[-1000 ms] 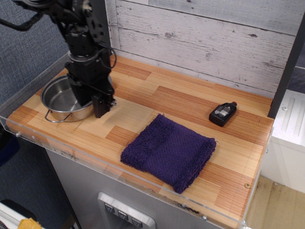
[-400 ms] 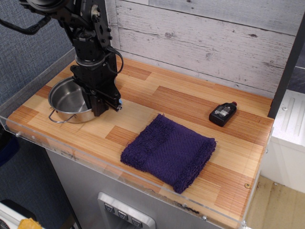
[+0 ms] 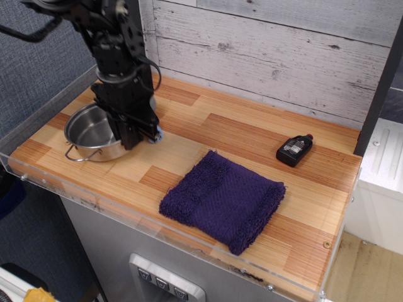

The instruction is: Move the pot put on the purple cloth

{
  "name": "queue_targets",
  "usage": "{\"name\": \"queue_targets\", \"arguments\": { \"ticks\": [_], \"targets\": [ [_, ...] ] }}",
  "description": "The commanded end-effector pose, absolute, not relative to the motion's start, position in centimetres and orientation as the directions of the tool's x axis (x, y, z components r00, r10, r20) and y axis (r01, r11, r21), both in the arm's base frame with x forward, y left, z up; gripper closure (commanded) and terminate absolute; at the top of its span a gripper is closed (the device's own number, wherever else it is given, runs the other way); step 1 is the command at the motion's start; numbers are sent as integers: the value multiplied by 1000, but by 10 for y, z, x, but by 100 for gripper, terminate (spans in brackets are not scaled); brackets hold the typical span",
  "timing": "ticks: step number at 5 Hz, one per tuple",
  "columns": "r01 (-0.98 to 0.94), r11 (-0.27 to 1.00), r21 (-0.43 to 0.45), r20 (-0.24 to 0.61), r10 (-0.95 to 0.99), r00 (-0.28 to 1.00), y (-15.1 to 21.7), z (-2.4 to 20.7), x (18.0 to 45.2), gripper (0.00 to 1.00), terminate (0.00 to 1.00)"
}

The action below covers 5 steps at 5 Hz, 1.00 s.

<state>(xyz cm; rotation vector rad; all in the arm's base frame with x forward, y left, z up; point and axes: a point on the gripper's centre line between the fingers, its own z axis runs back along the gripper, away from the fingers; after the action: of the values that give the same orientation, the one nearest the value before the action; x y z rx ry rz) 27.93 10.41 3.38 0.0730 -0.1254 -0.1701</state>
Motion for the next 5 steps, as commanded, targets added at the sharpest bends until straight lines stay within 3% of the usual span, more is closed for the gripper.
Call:
{"name": "queue_targets", "arguments": {
  "ticks": [1, 3, 5],
  "targets": [
    [106, 983, 152, 176, -133, 975, 120, 84, 279, 100, 0],
    [108, 977, 186, 270, -157, 950, 122, 129, 261, 100, 0],
    [221, 958, 182, 301, -268, 915, 81, 142, 255, 100, 0]
  ]
}}
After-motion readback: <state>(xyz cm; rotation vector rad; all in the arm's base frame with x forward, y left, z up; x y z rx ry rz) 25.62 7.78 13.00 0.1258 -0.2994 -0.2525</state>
